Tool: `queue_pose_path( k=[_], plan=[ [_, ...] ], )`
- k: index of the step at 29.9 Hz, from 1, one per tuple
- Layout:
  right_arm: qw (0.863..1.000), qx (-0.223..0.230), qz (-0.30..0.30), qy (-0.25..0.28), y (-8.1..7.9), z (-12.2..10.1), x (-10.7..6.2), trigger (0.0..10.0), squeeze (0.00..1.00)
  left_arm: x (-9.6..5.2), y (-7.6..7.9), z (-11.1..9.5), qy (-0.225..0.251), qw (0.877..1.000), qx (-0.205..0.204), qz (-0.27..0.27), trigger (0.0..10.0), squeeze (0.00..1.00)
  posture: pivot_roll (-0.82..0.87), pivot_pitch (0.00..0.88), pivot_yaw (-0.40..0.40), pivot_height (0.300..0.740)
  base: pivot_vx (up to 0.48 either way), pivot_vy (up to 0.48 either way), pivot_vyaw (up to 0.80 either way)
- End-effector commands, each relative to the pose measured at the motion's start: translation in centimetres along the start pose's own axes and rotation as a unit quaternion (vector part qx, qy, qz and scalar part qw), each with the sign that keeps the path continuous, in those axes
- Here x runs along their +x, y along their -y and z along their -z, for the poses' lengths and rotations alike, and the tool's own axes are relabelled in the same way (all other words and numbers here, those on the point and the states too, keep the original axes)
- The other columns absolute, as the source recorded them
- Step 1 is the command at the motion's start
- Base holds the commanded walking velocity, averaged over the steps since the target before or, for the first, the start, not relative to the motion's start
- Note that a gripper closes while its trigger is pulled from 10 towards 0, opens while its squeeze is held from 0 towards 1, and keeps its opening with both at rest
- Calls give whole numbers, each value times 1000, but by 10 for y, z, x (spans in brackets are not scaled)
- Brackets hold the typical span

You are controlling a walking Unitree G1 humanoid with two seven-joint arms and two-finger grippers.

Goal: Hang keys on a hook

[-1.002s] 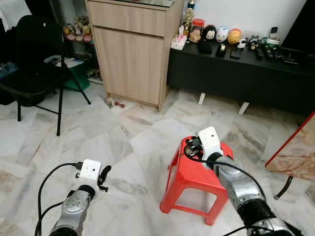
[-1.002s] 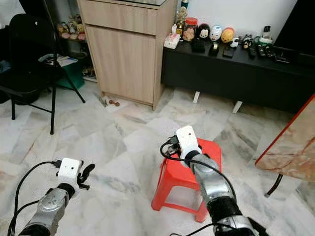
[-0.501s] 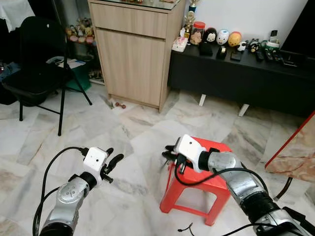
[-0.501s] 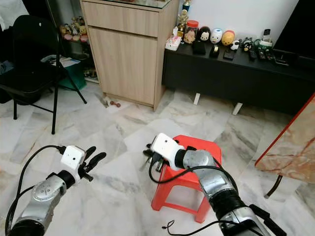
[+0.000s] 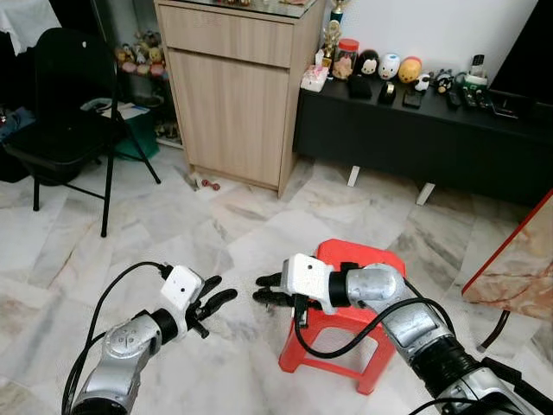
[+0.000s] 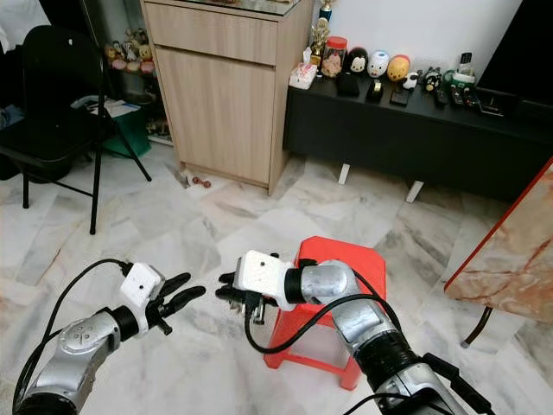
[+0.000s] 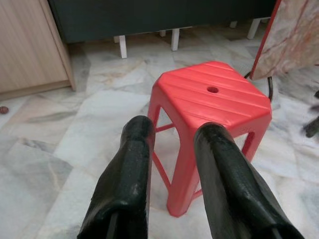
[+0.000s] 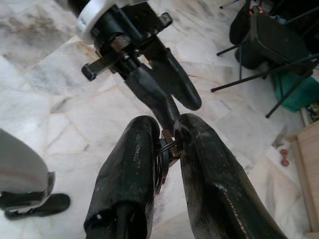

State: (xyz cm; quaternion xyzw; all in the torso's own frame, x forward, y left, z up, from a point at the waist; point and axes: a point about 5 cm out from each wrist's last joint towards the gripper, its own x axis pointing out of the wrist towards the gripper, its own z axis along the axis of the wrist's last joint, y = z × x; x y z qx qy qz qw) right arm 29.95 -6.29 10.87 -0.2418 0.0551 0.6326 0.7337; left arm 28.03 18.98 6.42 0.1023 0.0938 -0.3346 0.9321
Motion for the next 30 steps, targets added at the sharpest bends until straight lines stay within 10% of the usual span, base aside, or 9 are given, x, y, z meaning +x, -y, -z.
queue_pose_path(
  k=[1,22,24,30],
  plan=[
    [1000,-7,-11,7,-1,-2,-1,10000,0,-1,4,-3,0,1000,-6,21,10000,0,98,45,-102,740,0,0,0],
    [999,-32,-42,-4,-3,-5,-2,10000,0,-29,8,-5,-42,990,-54,121,10000,0,107,62,-111,740,0,0,0],
    [998,-33,-45,-3,-3,-5,-1,10000,0,-28,9,-8,-35,990,-54,125,10000,1000,107,62,-111,740,0,0,0],
    [999,-37,-36,13,1,-13,0,10000,0,-29,17,-7,-36,984,-75,155,10000,1000,102,43,-111,740,0,0,0]
  ],
)
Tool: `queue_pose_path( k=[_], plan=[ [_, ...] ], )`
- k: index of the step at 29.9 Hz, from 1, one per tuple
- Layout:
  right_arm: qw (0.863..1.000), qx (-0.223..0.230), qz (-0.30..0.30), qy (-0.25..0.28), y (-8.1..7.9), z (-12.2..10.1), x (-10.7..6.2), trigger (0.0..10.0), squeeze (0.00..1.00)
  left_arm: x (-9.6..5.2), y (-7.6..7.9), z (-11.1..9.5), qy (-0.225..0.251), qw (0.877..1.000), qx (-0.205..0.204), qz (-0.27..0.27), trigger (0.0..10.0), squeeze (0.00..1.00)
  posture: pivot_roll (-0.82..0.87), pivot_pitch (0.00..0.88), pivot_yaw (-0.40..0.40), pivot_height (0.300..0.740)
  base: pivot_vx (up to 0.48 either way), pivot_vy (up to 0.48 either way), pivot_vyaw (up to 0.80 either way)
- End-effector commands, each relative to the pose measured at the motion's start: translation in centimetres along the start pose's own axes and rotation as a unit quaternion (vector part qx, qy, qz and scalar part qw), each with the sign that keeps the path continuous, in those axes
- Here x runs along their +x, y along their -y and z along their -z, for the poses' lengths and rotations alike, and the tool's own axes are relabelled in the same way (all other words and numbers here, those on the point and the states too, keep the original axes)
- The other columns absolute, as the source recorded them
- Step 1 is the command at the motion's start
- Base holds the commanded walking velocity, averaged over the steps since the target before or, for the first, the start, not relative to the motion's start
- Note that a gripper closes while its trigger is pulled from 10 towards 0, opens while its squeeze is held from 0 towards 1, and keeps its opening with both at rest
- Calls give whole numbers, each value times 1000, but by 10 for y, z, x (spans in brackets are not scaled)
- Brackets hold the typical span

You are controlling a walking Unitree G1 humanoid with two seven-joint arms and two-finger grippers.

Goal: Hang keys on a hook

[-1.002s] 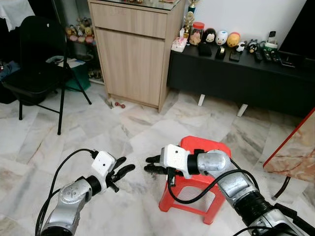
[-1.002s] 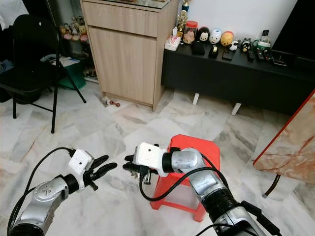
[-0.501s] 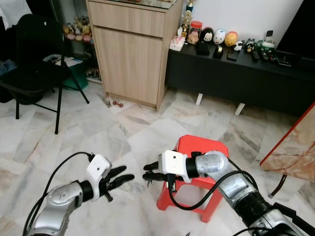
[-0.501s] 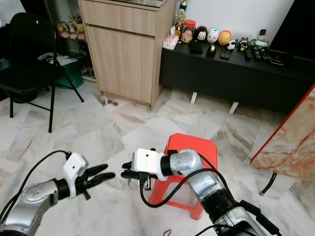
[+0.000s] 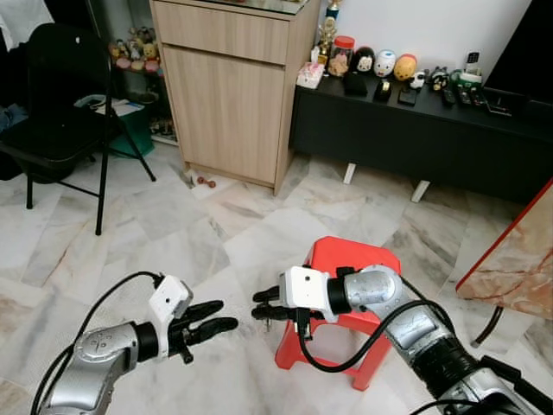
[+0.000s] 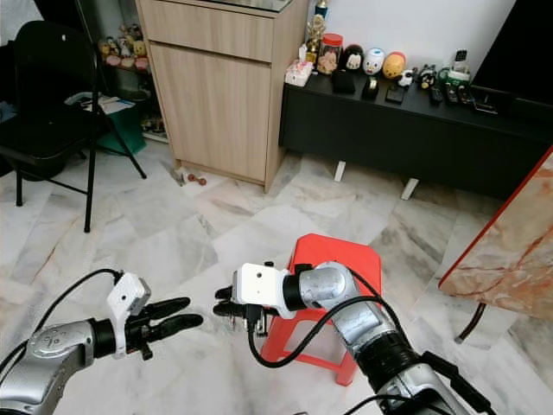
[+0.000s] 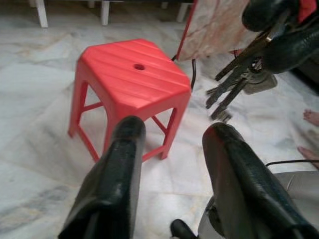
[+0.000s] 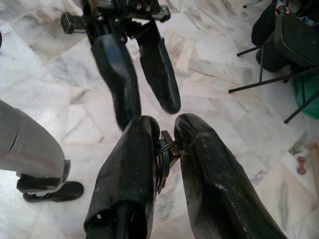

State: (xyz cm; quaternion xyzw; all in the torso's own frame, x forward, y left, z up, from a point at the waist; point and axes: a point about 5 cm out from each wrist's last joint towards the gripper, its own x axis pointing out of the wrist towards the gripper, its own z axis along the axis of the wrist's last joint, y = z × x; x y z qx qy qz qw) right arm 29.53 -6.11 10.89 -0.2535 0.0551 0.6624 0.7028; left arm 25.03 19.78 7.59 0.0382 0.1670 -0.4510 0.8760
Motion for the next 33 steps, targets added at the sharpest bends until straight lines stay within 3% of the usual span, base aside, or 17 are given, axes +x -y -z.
queue_pose_path(
  k=[1,15,19,20,21,22,33],
  plan=[
    [1000,-18,7,21,6,-12,-2,10000,0,3,7,-1,8,1000,-11,20,10000,1000,104,38,-113,740,0,0,0],
    [999,-21,20,44,9,-23,3,10000,0,15,17,-7,35,997,-44,44,10000,1000,105,17,-112,740,0,0,0],
    [999,-27,16,39,9,-23,3,10000,0,19,16,-9,46,998,-35,21,10000,1000,100,33,-117,740,0,0,0],
    [999,-27,16,39,8,-22,3,10000,0,19,16,-9,46,998,-40,18,10000,902,100,35,-117,740,0,0,0],
    [999,-27,16,39,8,-22,3,10000,0,19,16,-9,46,998,-40,18,10000,902,100,35,-117,740,0,0,0],
    [999,-27,15,38,8,-22,3,10000,0,19,17,-8,44,998,-42,23,10000,0,102,38,-117,740,0,0,0],
    [999,-27,14,37,6,-23,7,10000,0,22,21,-13,61,997,-39,27,10000,0,105,54,-122,740,0,0,0]
  ],
)
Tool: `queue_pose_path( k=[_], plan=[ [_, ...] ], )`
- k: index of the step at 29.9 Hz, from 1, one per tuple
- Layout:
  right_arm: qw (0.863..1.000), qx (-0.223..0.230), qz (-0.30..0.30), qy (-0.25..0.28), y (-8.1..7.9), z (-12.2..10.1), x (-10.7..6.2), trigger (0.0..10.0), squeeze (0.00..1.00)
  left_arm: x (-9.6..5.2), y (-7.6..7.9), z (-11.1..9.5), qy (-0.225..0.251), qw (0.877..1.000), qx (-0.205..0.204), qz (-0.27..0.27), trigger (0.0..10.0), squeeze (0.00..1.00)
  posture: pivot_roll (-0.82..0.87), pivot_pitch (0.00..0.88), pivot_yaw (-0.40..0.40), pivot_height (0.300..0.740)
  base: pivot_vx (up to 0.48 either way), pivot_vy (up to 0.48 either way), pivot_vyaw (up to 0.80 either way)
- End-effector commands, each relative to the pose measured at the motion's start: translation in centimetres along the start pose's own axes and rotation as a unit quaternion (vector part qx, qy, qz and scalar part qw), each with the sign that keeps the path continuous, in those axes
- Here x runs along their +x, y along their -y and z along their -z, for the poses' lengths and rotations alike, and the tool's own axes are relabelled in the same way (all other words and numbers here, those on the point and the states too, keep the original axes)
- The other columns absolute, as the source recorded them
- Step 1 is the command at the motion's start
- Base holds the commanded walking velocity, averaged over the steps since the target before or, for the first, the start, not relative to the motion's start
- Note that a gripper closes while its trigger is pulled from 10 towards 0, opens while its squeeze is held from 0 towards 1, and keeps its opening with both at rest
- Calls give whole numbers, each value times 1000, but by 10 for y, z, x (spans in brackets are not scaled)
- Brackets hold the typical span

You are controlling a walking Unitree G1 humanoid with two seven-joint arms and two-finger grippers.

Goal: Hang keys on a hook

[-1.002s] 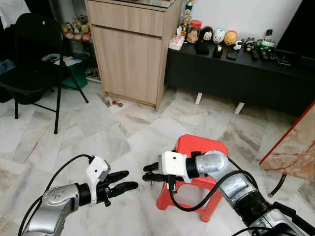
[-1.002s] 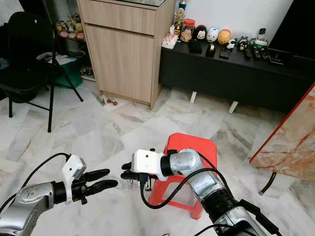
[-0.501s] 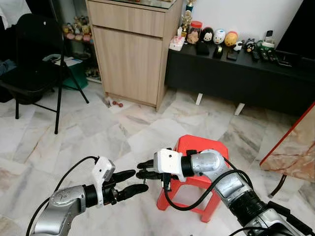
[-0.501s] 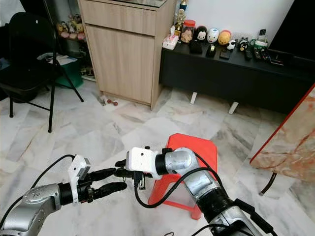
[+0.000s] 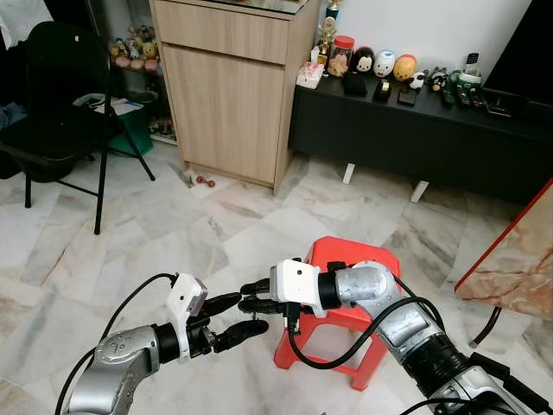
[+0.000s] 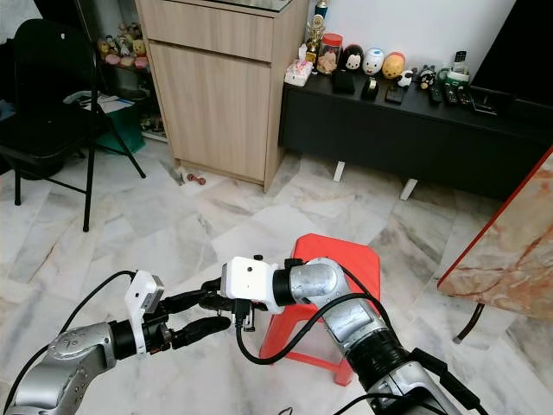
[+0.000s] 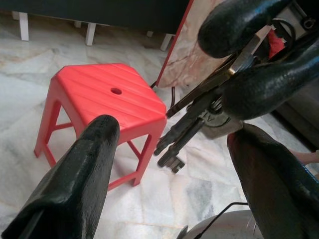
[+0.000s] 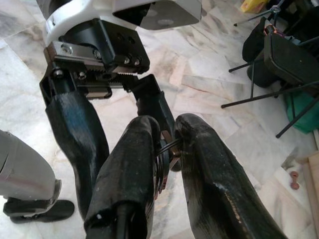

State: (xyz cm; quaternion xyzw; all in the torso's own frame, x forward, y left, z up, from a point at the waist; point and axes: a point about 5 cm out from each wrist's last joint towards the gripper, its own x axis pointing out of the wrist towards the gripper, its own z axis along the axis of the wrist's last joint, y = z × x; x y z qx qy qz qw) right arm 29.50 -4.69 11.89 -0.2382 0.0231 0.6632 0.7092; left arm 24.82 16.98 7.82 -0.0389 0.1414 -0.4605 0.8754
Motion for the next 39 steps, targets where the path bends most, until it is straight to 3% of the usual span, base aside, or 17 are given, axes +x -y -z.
queue_pose_path(
  k=[1,10,15,24,39],
  plan=[
    [1000,-18,3,4,4,-8,-1,10000,0,3,3,-5,3,1000,16,7,10000,0,105,54,-122,740,0,0,0],
    [1000,-18,17,-3,9,-7,-1,10000,0,-1,1,-15,11,1000,29,-1,10000,0,105,64,-125,740,0,0,0],
    [997,-13,67,-29,21,-3,-6,10000,0,-1,2,-14,-8,999,42,-6,10000,0,110,69,-127,740,0,0,0],
    [997,-10,67,-31,17,-3,-5,10000,0,3,5,-13,-8,999,42,-16,10000,0,103,76,-130,740,0,0,0],
    [998,-8,53,-14,11,-11,1,10000,0,7,-9,-13,8,996,45,-74,10000,0,97,61,-121,740,0,0,0]
  ],
)
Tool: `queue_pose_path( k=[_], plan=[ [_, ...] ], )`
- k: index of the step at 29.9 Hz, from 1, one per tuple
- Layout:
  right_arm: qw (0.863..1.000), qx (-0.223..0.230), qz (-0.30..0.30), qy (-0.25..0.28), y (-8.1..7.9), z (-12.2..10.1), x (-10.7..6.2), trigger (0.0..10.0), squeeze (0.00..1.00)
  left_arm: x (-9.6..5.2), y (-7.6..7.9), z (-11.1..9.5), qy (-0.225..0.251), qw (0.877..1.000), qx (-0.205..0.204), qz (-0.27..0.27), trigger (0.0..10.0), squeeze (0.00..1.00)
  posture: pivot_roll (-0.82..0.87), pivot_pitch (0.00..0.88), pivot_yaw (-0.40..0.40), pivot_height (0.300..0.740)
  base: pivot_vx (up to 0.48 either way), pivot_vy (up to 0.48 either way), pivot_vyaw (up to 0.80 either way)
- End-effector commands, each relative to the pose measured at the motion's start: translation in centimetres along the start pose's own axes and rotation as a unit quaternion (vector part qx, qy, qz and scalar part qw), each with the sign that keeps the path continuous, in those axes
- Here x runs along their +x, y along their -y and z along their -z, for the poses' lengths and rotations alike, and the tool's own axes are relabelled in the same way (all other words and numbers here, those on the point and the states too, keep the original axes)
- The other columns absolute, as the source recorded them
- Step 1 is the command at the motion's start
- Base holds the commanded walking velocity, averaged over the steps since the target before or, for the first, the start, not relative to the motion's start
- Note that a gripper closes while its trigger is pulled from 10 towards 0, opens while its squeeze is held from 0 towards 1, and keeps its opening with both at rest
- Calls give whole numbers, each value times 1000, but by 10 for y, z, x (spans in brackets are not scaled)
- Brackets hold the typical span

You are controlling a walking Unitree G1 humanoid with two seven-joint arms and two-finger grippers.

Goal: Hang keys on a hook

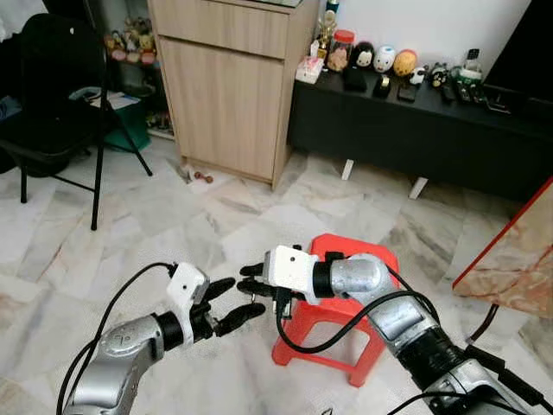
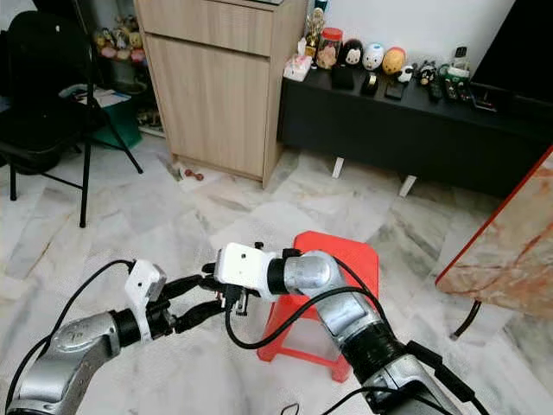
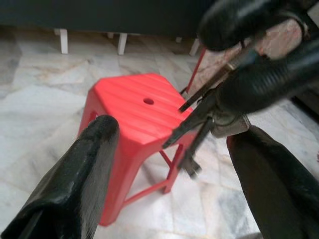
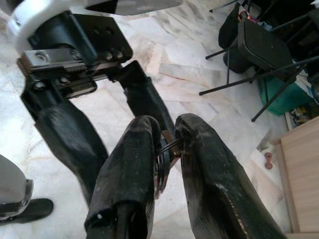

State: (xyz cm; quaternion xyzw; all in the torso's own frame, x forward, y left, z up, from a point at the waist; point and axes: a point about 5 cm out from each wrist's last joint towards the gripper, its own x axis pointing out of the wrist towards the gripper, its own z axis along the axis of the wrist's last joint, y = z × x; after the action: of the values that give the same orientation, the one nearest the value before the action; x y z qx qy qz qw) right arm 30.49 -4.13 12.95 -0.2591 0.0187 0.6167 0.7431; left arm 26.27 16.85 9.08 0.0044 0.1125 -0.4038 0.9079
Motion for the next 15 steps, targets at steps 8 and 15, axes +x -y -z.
queue_pose_path(
  k=[8,15],
  plan=[
    [1000,3,-24,15,-8,-6,-1,10000,0,5,-7,4,4,999,8,-39,10000,0,100,58,-125,740,0,0,0],
    [1000,7,-10,5,-5,-2,-3,10000,0,5,-7,4,11,999,3,-46,10000,0,102,60,-128,740,0,0,0]
  ],
)
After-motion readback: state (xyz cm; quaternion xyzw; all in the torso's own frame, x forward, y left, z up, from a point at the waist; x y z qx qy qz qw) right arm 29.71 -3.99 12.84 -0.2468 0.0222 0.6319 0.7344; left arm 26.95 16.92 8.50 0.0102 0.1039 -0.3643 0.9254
